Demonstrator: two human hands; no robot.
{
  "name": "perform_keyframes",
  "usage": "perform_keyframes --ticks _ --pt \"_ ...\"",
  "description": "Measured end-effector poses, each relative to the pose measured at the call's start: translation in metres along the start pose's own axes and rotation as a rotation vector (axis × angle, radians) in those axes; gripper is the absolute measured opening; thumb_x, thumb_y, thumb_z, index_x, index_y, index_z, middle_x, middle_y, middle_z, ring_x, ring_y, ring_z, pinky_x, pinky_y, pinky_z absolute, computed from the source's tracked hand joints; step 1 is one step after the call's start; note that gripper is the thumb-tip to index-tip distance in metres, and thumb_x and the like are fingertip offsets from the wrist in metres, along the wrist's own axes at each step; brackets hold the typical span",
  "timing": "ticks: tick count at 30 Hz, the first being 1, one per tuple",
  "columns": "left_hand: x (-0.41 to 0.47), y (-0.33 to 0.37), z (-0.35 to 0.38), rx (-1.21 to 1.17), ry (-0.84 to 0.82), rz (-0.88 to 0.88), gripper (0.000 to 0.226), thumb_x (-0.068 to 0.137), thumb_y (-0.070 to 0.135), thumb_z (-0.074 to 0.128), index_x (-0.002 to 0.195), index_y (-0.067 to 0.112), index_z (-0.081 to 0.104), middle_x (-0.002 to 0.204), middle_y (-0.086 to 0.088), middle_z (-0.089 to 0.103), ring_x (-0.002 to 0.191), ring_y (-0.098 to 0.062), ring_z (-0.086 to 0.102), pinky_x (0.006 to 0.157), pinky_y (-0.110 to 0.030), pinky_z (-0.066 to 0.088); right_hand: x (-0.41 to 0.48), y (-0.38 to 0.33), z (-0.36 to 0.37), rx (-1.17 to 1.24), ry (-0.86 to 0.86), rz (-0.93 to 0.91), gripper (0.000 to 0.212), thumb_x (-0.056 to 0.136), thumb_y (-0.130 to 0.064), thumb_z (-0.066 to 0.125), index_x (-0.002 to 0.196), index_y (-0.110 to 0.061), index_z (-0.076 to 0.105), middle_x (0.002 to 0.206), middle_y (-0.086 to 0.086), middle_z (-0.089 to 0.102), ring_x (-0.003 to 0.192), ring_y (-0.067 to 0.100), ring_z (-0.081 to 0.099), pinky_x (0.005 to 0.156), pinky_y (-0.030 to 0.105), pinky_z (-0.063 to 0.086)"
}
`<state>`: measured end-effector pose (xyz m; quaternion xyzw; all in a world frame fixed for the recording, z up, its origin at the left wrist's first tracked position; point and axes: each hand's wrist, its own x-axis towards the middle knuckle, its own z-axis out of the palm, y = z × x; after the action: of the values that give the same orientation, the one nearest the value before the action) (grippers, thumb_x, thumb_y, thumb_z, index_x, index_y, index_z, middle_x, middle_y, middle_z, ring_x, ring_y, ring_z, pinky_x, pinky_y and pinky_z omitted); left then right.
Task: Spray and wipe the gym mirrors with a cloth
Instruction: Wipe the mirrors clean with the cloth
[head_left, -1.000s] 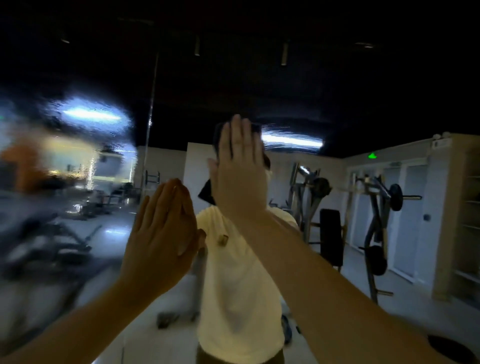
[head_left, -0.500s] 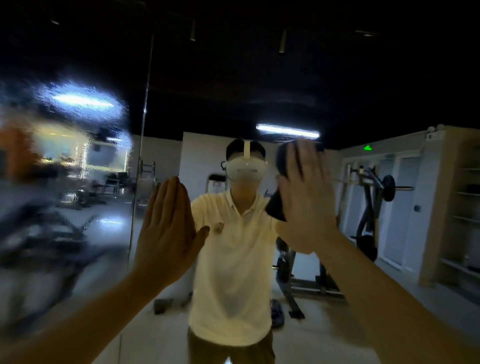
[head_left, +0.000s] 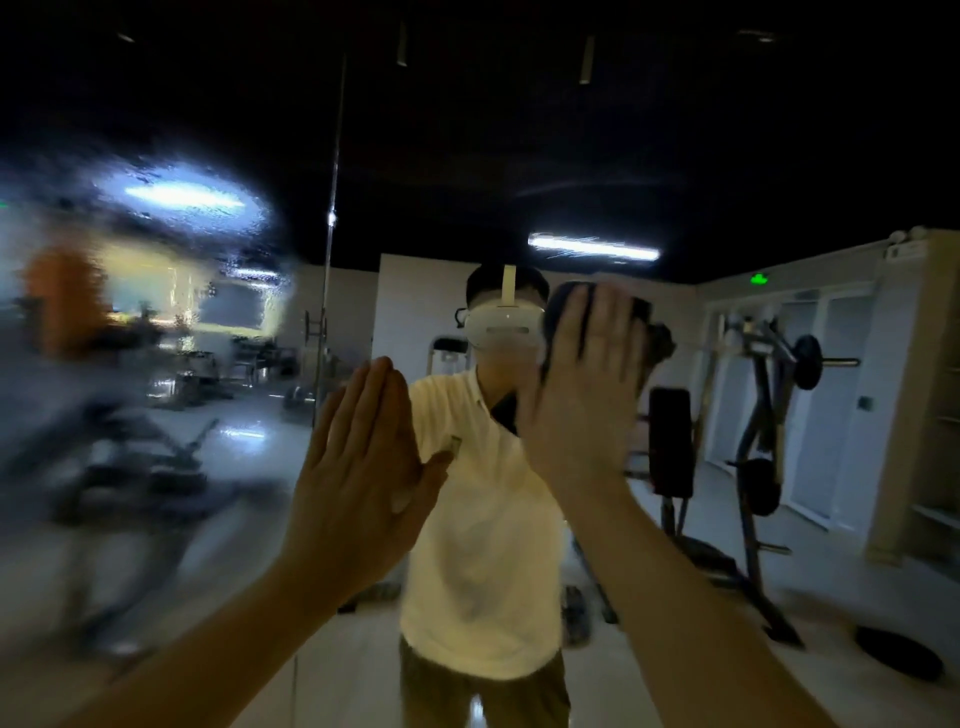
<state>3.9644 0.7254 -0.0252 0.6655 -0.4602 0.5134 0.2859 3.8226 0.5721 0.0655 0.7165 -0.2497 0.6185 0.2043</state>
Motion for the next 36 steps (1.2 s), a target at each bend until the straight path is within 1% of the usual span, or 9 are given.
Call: perform_keyframes --ticks 4,8,12,17,21,25,28,30,36 --pt "-0.043 -0.018 -0.012 -0.066 0.048 -0.033 0.089 0.097 0.043 0.054 0.166 0.007 0.012 0.173 -0.016 0.017 0.162 -0.030 0.014 0.129 -0.053 0.018 -0.020 -0.067 0.016 0.067 -0.085 -0.242 0.066 0.110 -0.045 0.024 0.164 -0.007 0.014 0.171 0.019 0.008 0.159 0.032 -0.001 0.129 0.047 -0.006" --pt "-0.072 -0.030 -0.014 -0.029 -0.058 -0.094 0.092 0.092 0.039 0.058 0.166 0.004 0.015 0.174 -0.015 0.014 0.162 -0.030 0.011 0.131 -0.051 0.013 -0.052 -0.099 0.027 0.083 -0.141 -0.488 0.059 0.112 -0.034 0.018 0.161 -0.003 0.026 0.169 0.021 0.019 0.158 0.036 0.012 0.129 0.049 0.008" --pt "-0.087 -0.015 -0.012 -0.052 -0.067 -0.107 0.090 0.093 0.038 0.059 0.165 0.001 0.018 0.174 -0.016 0.015 0.162 -0.029 0.010 0.132 -0.041 0.003 -0.078 -0.066 0.026 0.055 -0.183 -0.663 0.052 0.112 -0.022 0.025 0.158 -0.001 0.031 0.166 0.020 0.027 0.157 0.035 0.020 0.129 0.048 0.014" --pt "-0.087 0.025 0.001 -0.161 -0.032 -0.086 0.086 0.097 0.044 0.054 0.162 -0.002 0.023 0.172 -0.020 0.019 0.160 -0.035 0.017 0.131 -0.053 0.015 -0.096 0.037 0.002 -0.042 -0.174 -0.495 0.062 0.103 -0.027 0.039 0.159 -0.002 0.027 0.168 0.018 0.023 0.158 0.031 0.011 0.130 0.047 0.004" --pt "-0.085 0.053 0.021 -0.112 -0.037 -0.109 0.095 0.095 0.047 0.066 0.160 -0.007 0.023 0.170 -0.027 0.017 0.159 -0.042 0.016 0.126 -0.062 0.022 -0.110 0.114 -0.016 -0.052 -0.184 -0.308 0.059 0.110 -0.034 0.021 0.159 0.000 0.024 0.168 0.021 0.017 0.158 0.034 0.011 0.129 0.051 0.008" --pt "-0.085 0.058 0.030 -0.014 -0.094 -0.140 0.101 0.096 0.059 0.059 0.160 -0.009 0.022 0.170 -0.029 0.013 0.160 -0.043 0.012 0.126 -0.063 0.020 -0.135 0.166 -0.027 -0.055 -0.106 0.068 0.057 0.107 -0.020 0.032 0.159 0.001 0.024 0.168 0.023 0.018 0.158 0.038 0.013 0.126 0.059 0.017" --pt "-0.087 0.057 0.030 -0.015 -0.099 -0.140 0.102 0.096 0.061 0.057 0.160 -0.009 0.021 0.170 -0.029 0.012 0.160 -0.043 0.011 0.126 -0.064 0.019 -0.152 0.156 -0.024 -0.016 -0.015 0.335 0.058 0.109 -0.021 0.033 0.160 0.003 0.022 0.169 0.023 0.015 0.157 0.039 0.013 0.123 0.061 0.020" --pt "-0.087 0.056 0.028 -0.051 -0.089 -0.132 0.099 0.098 0.060 0.055 0.161 -0.007 0.020 0.171 -0.028 0.011 0.160 -0.041 0.010 0.127 -0.062 0.017 -0.157 0.124 -0.015 0.023 -0.008 0.353 0.059 0.110 -0.025 0.031 0.160 0.003 0.021 0.169 0.024 0.013 0.158 0.039 0.011 0.124 0.060 0.017" --pt "-0.119 0.030 0.011 -0.092 -0.102 -0.033 0.094 0.096 0.046 0.056 0.166 0.002 0.010 0.173 -0.022 0.011 0.161 -0.037 0.012 0.130 -0.057 0.011 -0.174 0.005 0.013 0.115 -0.106 0.061 0.066 0.107 -0.037 0.040 0.160 -0.001 0.025 0.169 0.022 0.016 0.158 0.037 0.013 0.128 0.055 0.012"
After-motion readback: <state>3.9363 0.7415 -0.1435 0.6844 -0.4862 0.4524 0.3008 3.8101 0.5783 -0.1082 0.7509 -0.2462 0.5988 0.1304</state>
